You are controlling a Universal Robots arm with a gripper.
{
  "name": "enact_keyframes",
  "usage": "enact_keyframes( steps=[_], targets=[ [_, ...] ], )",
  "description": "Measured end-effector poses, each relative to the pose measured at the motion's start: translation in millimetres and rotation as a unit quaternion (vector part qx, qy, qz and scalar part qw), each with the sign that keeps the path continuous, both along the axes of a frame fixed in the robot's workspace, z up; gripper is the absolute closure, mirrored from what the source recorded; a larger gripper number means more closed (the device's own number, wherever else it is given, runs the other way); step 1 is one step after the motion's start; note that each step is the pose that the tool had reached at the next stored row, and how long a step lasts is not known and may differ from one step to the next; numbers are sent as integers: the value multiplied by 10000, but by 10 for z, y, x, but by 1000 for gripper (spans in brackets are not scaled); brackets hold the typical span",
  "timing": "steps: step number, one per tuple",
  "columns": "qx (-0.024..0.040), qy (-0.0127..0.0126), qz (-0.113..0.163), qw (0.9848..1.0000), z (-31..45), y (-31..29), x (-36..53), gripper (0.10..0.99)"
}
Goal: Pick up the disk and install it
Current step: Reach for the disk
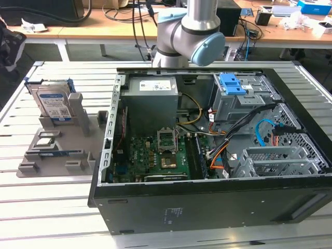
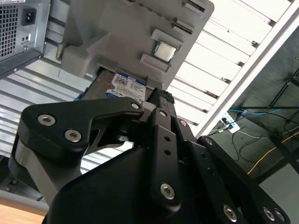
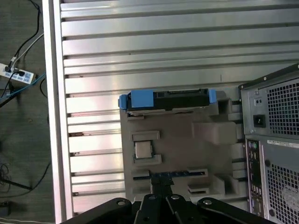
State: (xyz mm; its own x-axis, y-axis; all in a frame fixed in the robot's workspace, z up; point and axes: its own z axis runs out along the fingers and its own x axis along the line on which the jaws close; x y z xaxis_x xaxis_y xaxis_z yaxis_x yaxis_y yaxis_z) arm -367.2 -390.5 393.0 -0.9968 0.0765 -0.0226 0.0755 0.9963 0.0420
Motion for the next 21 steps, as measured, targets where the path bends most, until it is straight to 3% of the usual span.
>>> enact_keyframes(
  steps=[5,8,16,21],
  targets=[
    [-15,5,0,10000,-2,12,255,980],
    [-27,6,0,10000,-5,33,343,980],
    [-30,5,-1,10000,-7,38,332,980],
    [-31,5,1,10000,-10,56,202,980]
  ],
)
